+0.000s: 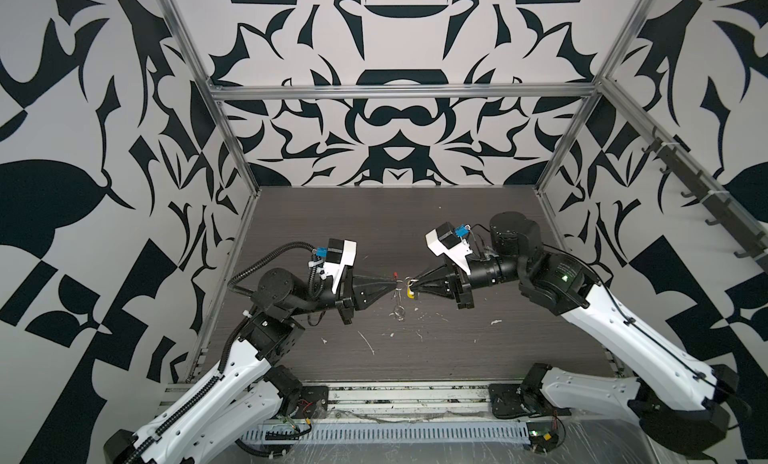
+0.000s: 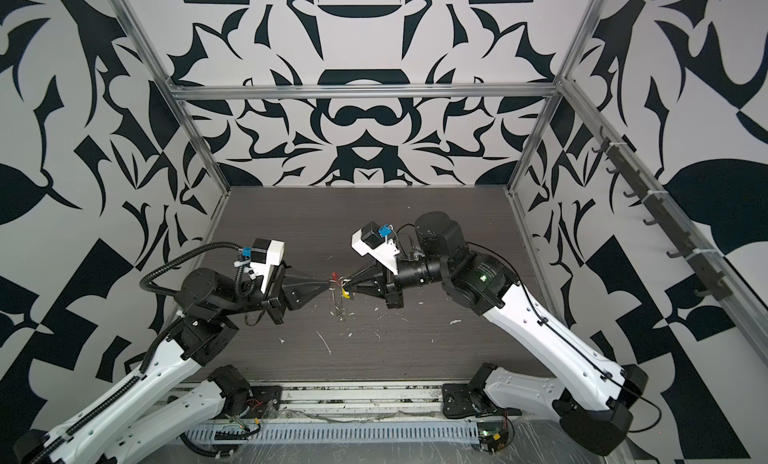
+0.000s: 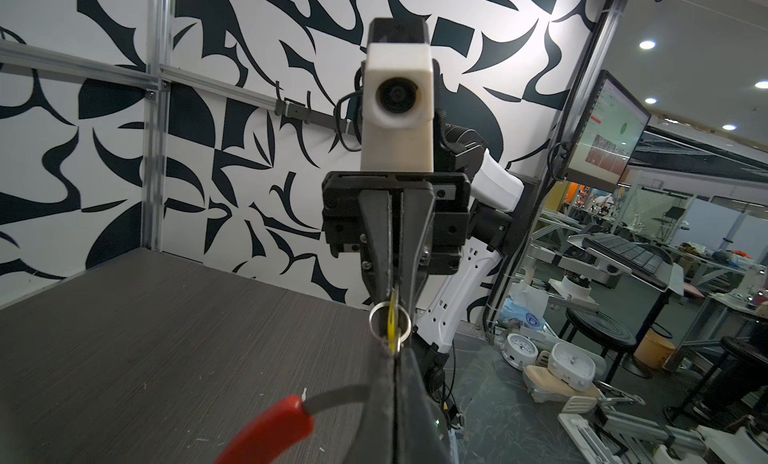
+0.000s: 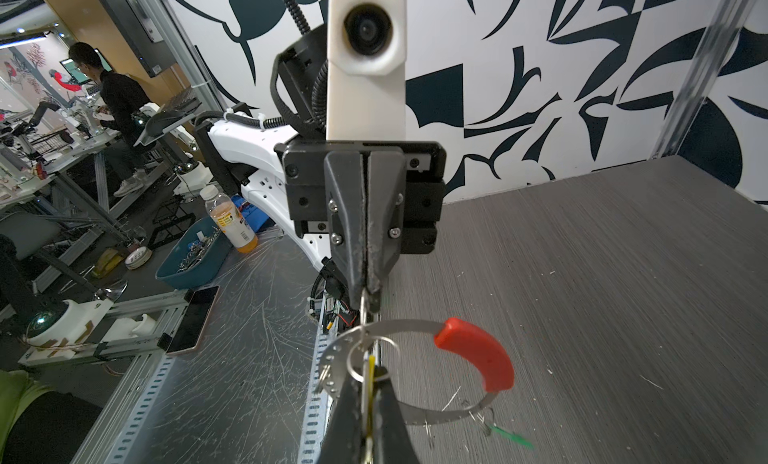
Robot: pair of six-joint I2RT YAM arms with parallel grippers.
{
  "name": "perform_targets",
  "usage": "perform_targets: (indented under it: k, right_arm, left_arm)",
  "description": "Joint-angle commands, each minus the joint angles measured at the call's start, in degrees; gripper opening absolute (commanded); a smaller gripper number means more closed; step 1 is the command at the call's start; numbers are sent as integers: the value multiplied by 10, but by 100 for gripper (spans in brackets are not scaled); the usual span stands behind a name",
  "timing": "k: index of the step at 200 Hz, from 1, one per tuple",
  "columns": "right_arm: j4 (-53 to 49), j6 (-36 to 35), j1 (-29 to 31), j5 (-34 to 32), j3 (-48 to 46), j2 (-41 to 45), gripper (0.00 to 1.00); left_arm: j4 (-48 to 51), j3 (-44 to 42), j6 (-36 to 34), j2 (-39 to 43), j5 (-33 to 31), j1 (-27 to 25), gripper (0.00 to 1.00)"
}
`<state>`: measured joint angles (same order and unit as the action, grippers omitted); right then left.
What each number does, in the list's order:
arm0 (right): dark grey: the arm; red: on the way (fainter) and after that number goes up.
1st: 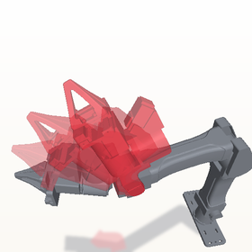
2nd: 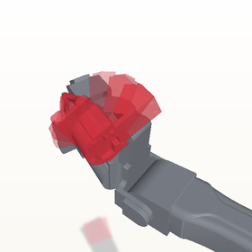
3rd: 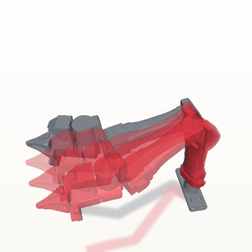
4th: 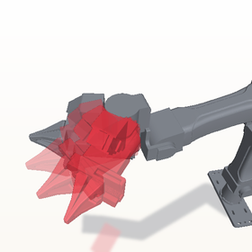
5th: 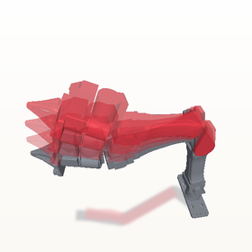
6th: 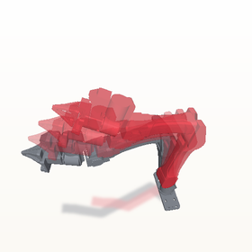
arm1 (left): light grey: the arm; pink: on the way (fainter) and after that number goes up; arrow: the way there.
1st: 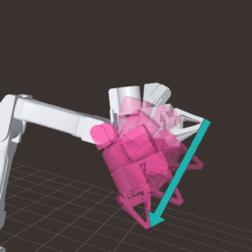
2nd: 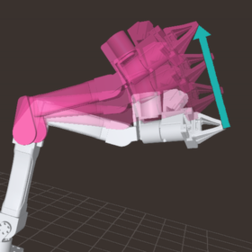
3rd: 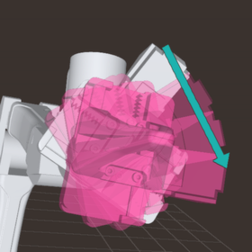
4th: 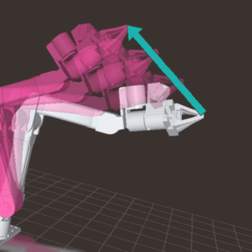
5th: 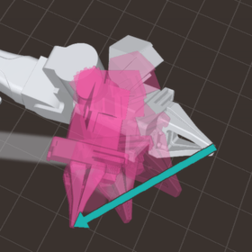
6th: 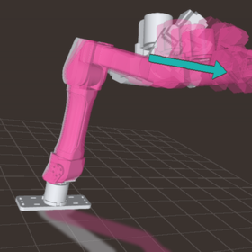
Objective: Remove the keys from the keyring
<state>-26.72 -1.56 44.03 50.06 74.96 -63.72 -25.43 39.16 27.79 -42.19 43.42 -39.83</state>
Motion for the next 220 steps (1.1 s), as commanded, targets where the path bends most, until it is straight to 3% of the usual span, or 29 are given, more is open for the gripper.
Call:
perform_targets:
  k: [1, 78, 220]
  right_arm:
    - [5, -9, -12, 30, 19, 1, 0]
    - [32, 12, -28, 45, -2, 4, 0]
    - [55, 24, -33, 50, -34, 12, 0]
  left_arm:
    - [-41, 24, 20, 0, 34, -1, 0]
    - [-109, 18, 70, -7, 60, -1, 0]
    - [-220, -5, 133, -6, 19, -1, 0]
